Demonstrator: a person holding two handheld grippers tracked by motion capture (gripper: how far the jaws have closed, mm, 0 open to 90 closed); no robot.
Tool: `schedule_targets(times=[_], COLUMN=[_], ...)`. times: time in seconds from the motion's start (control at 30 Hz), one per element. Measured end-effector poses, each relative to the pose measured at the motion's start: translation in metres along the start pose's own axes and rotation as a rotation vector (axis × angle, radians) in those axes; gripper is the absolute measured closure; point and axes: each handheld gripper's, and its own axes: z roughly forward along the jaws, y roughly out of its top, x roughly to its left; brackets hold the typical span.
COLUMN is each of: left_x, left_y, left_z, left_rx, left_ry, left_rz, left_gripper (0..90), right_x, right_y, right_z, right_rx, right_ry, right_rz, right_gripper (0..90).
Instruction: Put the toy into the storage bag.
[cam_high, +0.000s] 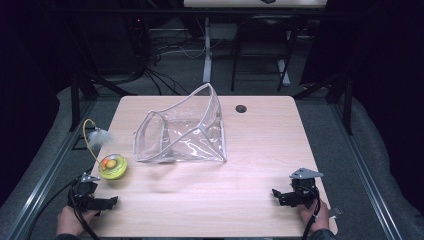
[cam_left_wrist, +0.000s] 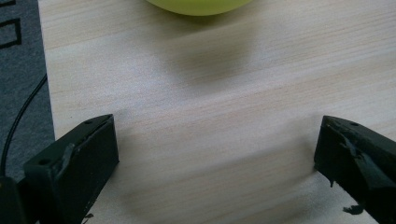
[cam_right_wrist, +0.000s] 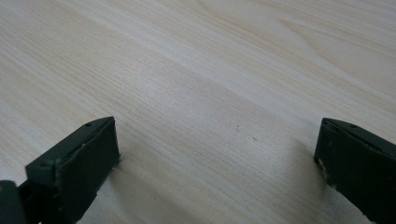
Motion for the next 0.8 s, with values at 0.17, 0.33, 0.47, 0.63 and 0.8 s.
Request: schedule_targets(times=[0.17, 0.33, 0.47, 0.63, 0.8], left_x=[0.0005, 0.0007, 0.0006, 0.0011, 0.0014], left_y=[0.0021, 0.0014, 0.0015, 0.0032, 0.0054], left_z=[0.0002, 0.0002, 0.0002, 0.0002, 0.0004], left_rx=[0.017, 0.01, 0.012, 0.027, 0.041], left_ry=[-0.003, -0.006, -0.005, -0.006, -0.005], left_rz=[0.006, 0.008, 0.007, 0.014, 0.02], left_gripper=[0.0, 0.0, 0.0, 0.0, 0.0], right_x=[0.0, 0.0, 0.0, 0.0, -0.0001], right_y=[0.0, 0.0, 0.0, 0.0, 0.0], right_z=[0.0, 0.0, 0.0, 0.0, 0.0], right_rx=[0.0, 0.0, 0.0, 0.0, 0.0], right_ry=[0.0, 0.001, 0.0, 0.0, 0.001], right_rz=[0.0, -0.001, -0.001, 0.0, -0.001], right_gripper=[0.0, 0.0, 0.0, 0.0, 0.0])
